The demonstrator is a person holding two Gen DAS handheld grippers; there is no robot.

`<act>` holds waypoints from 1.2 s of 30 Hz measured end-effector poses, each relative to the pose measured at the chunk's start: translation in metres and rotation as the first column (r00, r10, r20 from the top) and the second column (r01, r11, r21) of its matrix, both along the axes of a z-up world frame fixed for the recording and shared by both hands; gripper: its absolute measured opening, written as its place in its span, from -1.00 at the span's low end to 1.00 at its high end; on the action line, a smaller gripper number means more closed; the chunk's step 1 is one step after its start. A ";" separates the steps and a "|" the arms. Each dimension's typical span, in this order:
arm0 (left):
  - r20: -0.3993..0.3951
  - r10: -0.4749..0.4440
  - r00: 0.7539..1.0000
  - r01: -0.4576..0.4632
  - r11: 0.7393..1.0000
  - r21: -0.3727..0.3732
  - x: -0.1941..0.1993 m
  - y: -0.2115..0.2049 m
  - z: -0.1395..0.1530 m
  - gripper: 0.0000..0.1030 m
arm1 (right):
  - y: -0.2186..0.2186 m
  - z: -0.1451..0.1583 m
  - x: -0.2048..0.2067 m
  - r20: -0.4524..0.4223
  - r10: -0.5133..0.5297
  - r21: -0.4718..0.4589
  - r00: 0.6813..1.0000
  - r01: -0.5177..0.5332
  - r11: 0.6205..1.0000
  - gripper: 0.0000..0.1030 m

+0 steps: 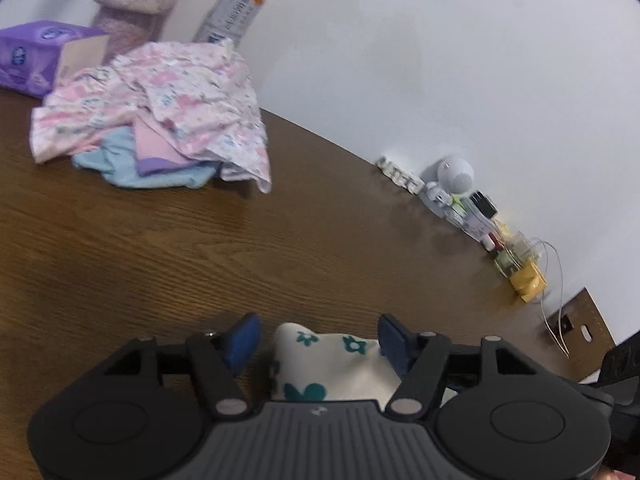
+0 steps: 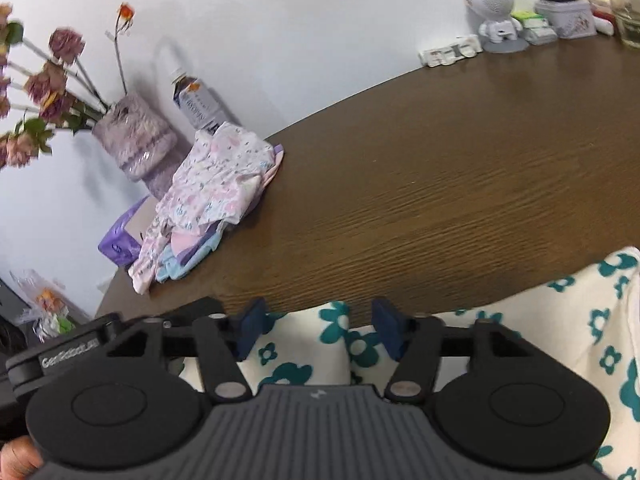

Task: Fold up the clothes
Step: 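Pinch the rolled bundle edge with the left tool while the right tool pinches beside it, then lift the pinched bundle edge with both tools and roll it over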

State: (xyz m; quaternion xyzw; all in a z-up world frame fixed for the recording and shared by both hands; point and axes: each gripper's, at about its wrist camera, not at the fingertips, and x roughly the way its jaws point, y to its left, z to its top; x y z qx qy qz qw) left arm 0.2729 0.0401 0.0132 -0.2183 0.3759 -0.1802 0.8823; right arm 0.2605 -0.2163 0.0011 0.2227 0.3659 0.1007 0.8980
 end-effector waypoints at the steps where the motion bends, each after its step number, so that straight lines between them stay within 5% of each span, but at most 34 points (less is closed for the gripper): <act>1: -0.005 0.002 1.000 -0.002 1.000 0.009 0.001 -0.001 -0.002 -0.13 | 0.002 0.000 0.001 -0.003 0.001 -0.011 1.000 -0.001 1.000 0.05; 2: -0.008 0.008 1.000 -0.008 1.000 0.018 0.002 -0.001 -0.004 -0.27 | 0.004 -0.001 0.002 -0.006 0.001 -0.021 1.000 -0.002 1.000 -0.03; 4: -0.014 0.019 1.000 -0.019 1.000 0.012 0.001 0.004 -0.007 -0.30 | 0.002 -0.001 0.003 -0.012 -0.003 -0.018 1.000 0.002 1.000 -0.57; 6: -0.021 0.034 0.999 -0.034 0.999 -0.009 -0.002 0.012 -0.006 -0.26 | -0.007 -0.001 0.001 -0.013 -0.017 0.009 1.000 0.017 1.000 -0.57; 9: -0.005 0.024 1.000 -0.024 1.000 -0.011 -0.015 0.019 0.002 0.11 | -0.022 0.002 -0.012 0.002 -0.041 0.052 0.999 0.041 0.998 -0.39; 15: -0.006 -0.004 1.000 0.004 0.999 -0.034 -0.045 0.017 0.003 0.02 | -0.018 0.006 -0.053 0.009 0.016 0.065 1.000 -0.017 0.998 -0.35; 16: -0.004 -0.008 1.000 0.007 0.999 -0.038 -0.047 0.015 0.002 -0.26 | -0.013 0.005 -0.058 0.019 0.028 0.055 0.999 -0.029 0.998 -0.42; 17: -0.006 -0.007 1.000 0.006 0.999 -0.037 -0.047 0.012 0.001 -0.33 | -0.009 0.005 -0.061 0.027 0.036 0.037 0.999 -0.037 0.999 -0.55; 19: -0.015 0.011 1.000 -0.012 0.999 -0.047 -0.050 0.013 0.000 -0.30 | -0.005 0.006 -0.065 0.037 0.039 0.016 0.999 -0.039 0.999 -0.60; 21: -0.022 0.028 0.999 -0.030 0.997 -0.068 -0.059 0.019 0.002 -0.02 | -0.007 0.008 -0.070 0.042 0.027 0.014 0.999 -0.028 1.000 -0.55; 22: -0.016 0.032 0.999 -0.033 0.997 -0.074 -0.065 0.022 0.003 0.15 | -0.008 0.009 -0.073 0.044 0.021 0.014 0.999 -0.022 1.000 -0.36; 26: -0.013 0.017 1.000 -0.018 0.996 -0.086 -0.085 0.024 0.001 0.08 | -0.010 0.009 -0.099 0.065 0.013 -0.031 0.998 -0.011 0.999 -0.17; 28: -0.017 0.000 1.000 -0.001 0.997 -0.084 -0.086 0.019 -0.004 -0.26 | -0.007 0.006 -0.101 0.063 0.023 -0.027 0.998 -0.021 0.999 -0.41; 30: -0.020 -0.008 1.000 0.007 0.997 -0.083 -0.086 0.015 -0.007 -0.26 | 0.000 0.006 -0.099 0.079 0.057 -0.034 0.995 -0.055 0.998 -0.64; 36: -0.015 0.016 1.000 -0.018 0.992 -0.127 -0.099 0.026 -0.006 -0.02 | -0.001 0.010 -0.112 0.100 0.055 -0.059 0.993 -0.050 0.997 -0.42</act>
